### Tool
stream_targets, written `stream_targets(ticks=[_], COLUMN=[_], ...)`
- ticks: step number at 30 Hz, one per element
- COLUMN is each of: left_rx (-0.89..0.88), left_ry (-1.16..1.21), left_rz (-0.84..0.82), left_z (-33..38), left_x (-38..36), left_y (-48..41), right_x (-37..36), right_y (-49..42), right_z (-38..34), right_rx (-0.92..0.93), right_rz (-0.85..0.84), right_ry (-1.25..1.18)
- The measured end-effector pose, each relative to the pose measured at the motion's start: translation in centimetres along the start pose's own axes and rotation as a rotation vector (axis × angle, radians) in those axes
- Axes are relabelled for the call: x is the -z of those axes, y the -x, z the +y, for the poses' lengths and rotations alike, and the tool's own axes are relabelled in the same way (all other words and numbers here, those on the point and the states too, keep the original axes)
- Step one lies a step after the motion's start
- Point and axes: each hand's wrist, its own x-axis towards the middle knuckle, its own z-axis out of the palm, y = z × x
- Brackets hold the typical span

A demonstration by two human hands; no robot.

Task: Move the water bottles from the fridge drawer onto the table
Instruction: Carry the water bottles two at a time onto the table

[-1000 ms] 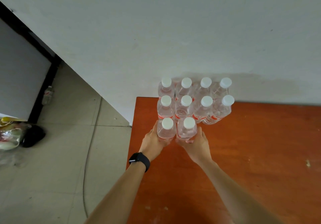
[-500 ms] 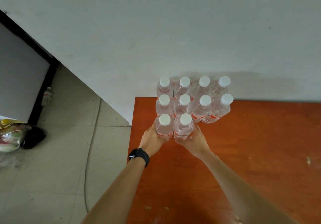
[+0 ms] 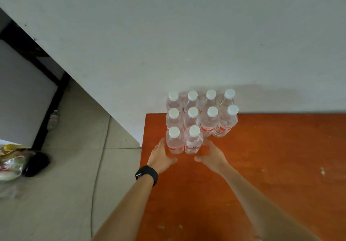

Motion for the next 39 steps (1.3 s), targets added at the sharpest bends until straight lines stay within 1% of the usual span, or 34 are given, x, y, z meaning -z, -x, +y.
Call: stream_targets(ticks=[3,7,13,15,17,19,22,25,27,29,33,35,37,39], left_rx=[0.060,0.004,-0.214,-0.315,-0.419,-0.530,-0.720,-0.946,-1.091,-1.236,-1.522,-1.603,-1.706,-1.774], left_ry=[-0.090,-0.178,-0.344,-0.434,-0.527,-0.613,-0.750,-0.859,-0.896,-0.908,-0.860,-0.850,-0.828,-0.806], left_rz=[-0.023,-0.080,-0.129,-0.147,-0.173,-0.210,-0.257,-0.287,-0.310,-0.324,-0.352,-0.373,-0.415,-0.453], left_z=[-0.2,0.3,4.9,7.5,10.5,13.9,18.9,23.7,26.4,28.8,32.9,34.5,35.9,37.2], left_x=[0.4,0.0,-3.8,-6.1,-9.1,-12.8,-19.7,-27.2,-32.2,-37.1,-46.4,-49.2,-52.8,-56.1], left_y=[2.0,5.4,9.6,11.0,12.4,14.3,18.5,24.9,29.9,35.1,46.4,50.1,54.8,59.3], right_x=[0.3,1.3,4.6,6.3,8.2,10.3,12.9,14.6,15.2,15.8,16.1,16.5,16.5,16.6], right_y=[2.2,7.2,16.0,19.2,22.3,26.3,33.5,42.0,48.1,54.4,66.9,70.8,75.5,79.8], right_z=[1.3,2.8,8.0,10.4,13.2,16.0,21.0,27.2,31.1,34.5,41.1,43.0,45.2,47.6], right_rx=[-0.024,-0.008,0.130,0.126,0.116,0.057,-0.087,-0.163,-0.235,-0.329,-0.531,-0.558,-0.616,-0.669], right_rz=[0.031,0.077,0.253,0.312,0.407,0.512,0.685,0.887,0.986,1.089,1.215,1.267,1.339,1.406], right_ry=[-0.038,-0.076,0.086,0.145,0.178,0.192,0.222,0.231,0.215,0.205,0.188,0.176,0.166,0.148])
